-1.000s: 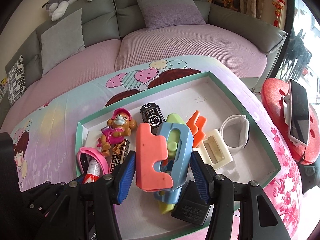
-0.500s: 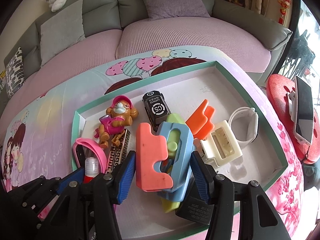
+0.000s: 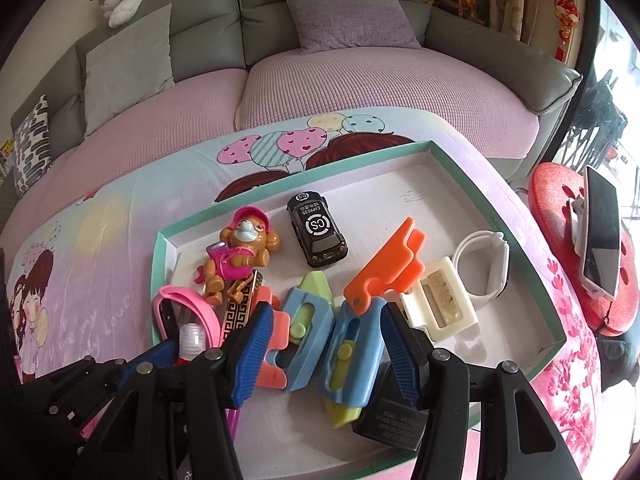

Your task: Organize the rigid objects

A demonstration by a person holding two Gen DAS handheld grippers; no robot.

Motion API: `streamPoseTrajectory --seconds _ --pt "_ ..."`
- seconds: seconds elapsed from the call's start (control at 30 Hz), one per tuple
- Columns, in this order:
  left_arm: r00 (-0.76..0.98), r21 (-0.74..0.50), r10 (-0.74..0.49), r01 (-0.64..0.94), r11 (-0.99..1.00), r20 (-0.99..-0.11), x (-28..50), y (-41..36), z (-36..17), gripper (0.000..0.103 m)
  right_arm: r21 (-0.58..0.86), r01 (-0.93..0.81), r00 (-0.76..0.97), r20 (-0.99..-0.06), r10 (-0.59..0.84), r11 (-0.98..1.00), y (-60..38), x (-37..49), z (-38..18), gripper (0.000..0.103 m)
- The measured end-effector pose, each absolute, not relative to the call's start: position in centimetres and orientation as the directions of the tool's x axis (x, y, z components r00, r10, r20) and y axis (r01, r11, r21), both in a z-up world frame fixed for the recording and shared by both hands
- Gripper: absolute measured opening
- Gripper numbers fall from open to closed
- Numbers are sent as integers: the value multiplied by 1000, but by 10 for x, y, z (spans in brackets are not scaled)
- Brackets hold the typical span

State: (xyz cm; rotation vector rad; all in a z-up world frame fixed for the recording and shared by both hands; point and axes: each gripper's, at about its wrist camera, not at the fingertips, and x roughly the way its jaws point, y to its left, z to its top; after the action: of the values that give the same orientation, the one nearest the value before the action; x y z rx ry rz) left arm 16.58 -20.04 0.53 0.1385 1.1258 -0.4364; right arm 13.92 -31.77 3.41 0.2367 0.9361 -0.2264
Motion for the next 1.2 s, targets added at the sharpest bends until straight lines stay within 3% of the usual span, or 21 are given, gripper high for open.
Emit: streamPoseTrajectory --seconds 0.13,0.2,0.4,0.53,0.6,0.7,0.87,0.97,1.2 --pt "374 -131 -290 397 908 -881 164 -194 16 31 118 290 620 -779 -93 950 -317 133 48 60" --pt "390 -132 -292 387 912 -873 165 -190 22 42 128 296 635 -767 -95 947 -318 131 53 60" --pt "446 -134 -269 311 941 -854 169 -167 36 53 155 322 643 -760 -95 934 -327 128 55 60" --pt "474 -142 -229 213 967 -850 176 -142 36 56 158 317 634 -769 -85 935 -327 130 52 60" --pt "483 -145 -206 160 976 -851 180 -129 35 67 152 305 628 -774 -78 940 -324 132 50 60" --pt "497 -135 -163 93 986 -852 184 -113 34 72 137 287 625 -777 -77 948 -318 134 48 60" --pt "488 -105 -108 33 994 -866 186 -100 28 81 117 272 609 -789 -77 955 -311 138 43 68" --pt "471 -93 -89 16 996 -878 188 -98 22 85 94 275 597 -797 -93 957 -309 140 40 80" --pt "447 -72 -53 -25 997 -893 190 -91 15 86 66 279 581 -806 -113 958 -309 144 35 91"
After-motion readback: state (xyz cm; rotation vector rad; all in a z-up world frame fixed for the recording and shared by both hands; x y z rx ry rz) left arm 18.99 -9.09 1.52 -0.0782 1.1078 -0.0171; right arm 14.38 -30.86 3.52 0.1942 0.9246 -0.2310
